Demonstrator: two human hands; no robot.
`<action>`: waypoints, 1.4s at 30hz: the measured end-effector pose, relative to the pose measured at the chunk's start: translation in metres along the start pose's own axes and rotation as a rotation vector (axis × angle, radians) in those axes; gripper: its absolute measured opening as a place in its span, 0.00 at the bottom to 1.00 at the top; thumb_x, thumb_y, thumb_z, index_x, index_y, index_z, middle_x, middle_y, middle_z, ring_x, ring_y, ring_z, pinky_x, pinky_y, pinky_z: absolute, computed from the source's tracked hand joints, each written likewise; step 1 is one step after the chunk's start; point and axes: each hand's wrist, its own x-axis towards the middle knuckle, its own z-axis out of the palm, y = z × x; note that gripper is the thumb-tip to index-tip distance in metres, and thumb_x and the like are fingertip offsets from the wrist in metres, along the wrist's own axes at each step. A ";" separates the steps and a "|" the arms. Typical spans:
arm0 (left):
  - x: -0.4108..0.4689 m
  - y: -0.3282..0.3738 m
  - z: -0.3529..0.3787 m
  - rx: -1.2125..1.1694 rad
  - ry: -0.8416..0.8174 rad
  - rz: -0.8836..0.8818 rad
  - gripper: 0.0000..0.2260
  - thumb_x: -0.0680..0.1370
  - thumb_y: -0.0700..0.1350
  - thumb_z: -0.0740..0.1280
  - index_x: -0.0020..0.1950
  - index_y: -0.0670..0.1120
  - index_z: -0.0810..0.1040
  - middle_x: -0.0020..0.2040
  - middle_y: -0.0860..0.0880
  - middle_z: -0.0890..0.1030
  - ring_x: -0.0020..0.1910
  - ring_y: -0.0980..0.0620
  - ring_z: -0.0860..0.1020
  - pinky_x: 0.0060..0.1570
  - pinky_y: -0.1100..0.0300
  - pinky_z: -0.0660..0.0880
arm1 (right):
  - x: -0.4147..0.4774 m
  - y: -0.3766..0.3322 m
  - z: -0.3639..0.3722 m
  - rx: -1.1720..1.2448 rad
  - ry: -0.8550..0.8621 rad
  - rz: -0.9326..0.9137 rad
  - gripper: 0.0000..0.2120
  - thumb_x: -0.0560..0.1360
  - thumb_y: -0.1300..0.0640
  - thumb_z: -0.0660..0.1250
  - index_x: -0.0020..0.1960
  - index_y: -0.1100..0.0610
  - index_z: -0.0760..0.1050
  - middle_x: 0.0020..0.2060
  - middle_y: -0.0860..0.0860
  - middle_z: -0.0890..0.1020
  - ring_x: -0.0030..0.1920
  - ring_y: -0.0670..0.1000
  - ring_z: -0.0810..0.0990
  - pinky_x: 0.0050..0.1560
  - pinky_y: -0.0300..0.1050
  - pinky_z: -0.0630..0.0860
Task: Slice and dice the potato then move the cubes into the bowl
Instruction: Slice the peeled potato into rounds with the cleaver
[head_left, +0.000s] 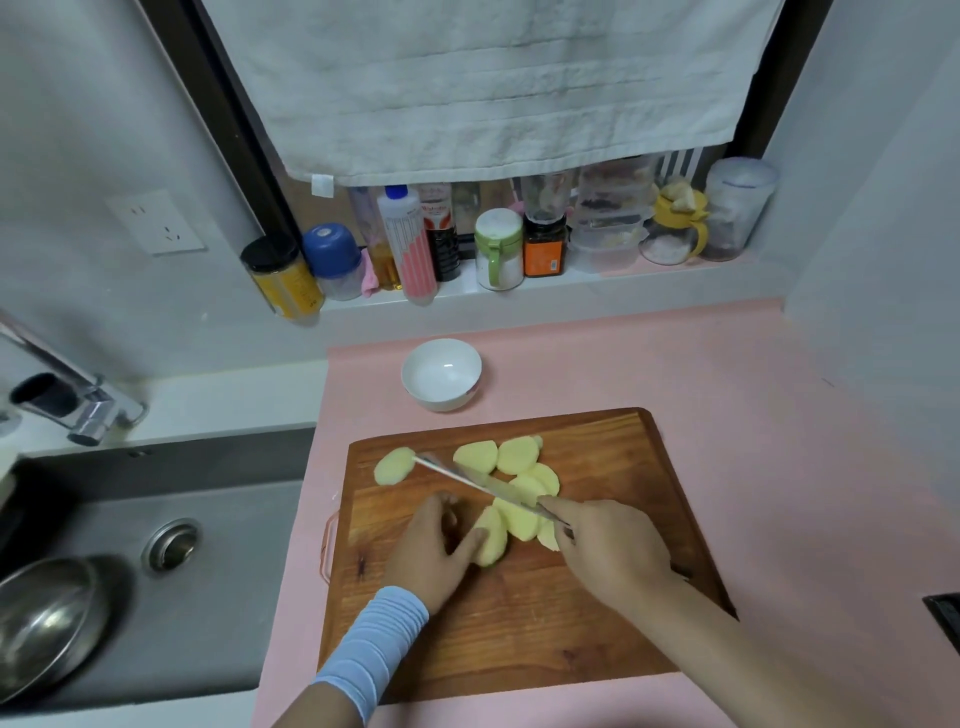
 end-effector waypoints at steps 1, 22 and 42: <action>0.001 -0.001 -0.006 -0.057 0.020 -0.004 0.11 0.76 0.54 0.70 0.52 0.53 0.70 0.46 0.56 0.77 0.43 0.59 0.76 0.45 0.59 0.72 | 0.000 0.004 0.000 -0.050 0.011 -0.023 0.19 0.78 0.54 0.68 0.67 0.41 0.78 0.36 0.45 0.83 0.34 0.47 0.79 0.32 0.43 0.75; 0.004 0.027 0.036 0.093 -0.317 0.207 0.20 0.74 0.47 0.74 0.65 0.55 0.77 0.62 0.56 0.74 0.63 0.56 0.72 0.63 0.68 0.66 | 0.004 0.004 -0.014 0.236 -0.053 0.310 0.14 0.80 0.52 0.60 0.60 0.43 0.81 0.41 0.44 0.85 0.43 0.48 0.82 0.43 0.49 0.80; 0.005 0.003 0.005 0.584 -0.376 0.312 0.39 0.72 0.64 0.69 0.79 0.54 0.58 0.70 0.53 0.63 0.65 0.50 0.71 0.61 0.55 0.74 | 0.000 -0.022 -0.013 0.303 -0.165 0.317 0.20 0.80 0.54 0.60 0.31 0.39 0.68 0.27 0.45 0.73 0.30 0.46 0.72 0.29 0.40 0.63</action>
